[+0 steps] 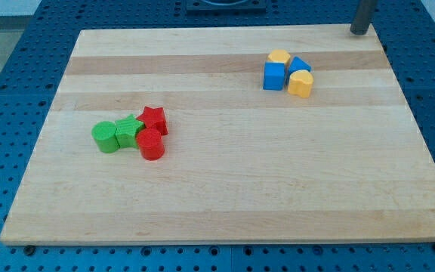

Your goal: Place the arm near the blue triangle

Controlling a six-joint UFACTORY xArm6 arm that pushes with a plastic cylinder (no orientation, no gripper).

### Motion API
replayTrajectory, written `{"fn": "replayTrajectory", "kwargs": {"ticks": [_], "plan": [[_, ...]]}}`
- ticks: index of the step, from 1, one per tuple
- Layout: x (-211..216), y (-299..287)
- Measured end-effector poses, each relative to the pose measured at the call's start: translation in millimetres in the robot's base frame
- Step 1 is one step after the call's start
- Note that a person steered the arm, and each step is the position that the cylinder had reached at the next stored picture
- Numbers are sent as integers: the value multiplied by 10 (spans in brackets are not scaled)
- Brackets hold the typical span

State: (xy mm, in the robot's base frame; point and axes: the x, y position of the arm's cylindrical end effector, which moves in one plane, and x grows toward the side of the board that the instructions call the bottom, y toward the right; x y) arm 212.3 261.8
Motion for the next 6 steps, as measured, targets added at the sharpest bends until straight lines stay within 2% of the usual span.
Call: {"fn": "replayTrajectory", "kwargs": {"ticks": [2, 5, 6], "plan": [[149, -225], [365, -1357], [435, -1298]]}}
